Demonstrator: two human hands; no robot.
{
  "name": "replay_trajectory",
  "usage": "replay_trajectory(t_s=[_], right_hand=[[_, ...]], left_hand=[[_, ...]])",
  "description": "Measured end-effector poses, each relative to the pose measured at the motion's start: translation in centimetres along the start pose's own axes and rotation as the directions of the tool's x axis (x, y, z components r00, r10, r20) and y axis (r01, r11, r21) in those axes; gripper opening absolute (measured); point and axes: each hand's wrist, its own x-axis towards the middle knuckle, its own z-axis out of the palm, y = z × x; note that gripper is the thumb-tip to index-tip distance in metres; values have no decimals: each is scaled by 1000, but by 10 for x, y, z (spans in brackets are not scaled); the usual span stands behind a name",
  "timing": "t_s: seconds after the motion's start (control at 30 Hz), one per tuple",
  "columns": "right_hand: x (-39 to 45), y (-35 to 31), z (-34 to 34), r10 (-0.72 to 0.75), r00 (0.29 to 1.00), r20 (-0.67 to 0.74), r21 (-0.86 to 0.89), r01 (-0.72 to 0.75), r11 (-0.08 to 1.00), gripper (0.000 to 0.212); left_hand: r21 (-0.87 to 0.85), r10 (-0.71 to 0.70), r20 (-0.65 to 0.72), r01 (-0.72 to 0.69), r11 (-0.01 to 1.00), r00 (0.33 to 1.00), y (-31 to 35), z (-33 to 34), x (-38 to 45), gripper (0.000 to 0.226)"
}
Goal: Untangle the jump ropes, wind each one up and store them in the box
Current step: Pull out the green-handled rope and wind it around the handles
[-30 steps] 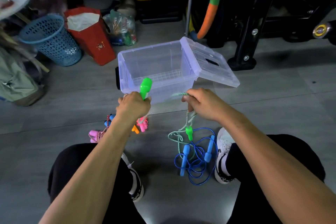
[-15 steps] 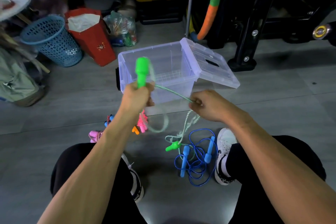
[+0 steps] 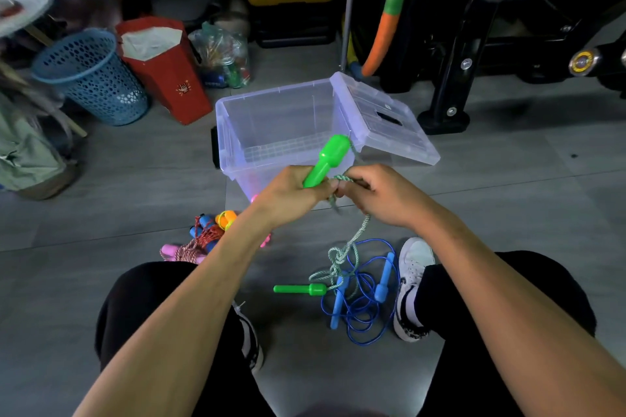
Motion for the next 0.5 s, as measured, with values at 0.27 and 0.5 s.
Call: replay_trajectory(t_s=[0.27,0.5], right_hand=[[-7,11,-20,128,992,2,-7,-128,992,21],[-5,4,-14,-5,1000,-12,25,5,1000,22]], left_hand=[[-506,-348,-438,93,858,829,-10,-32,16,17],[114,-80,-224,108,988,971,-7,-5,4,20]])
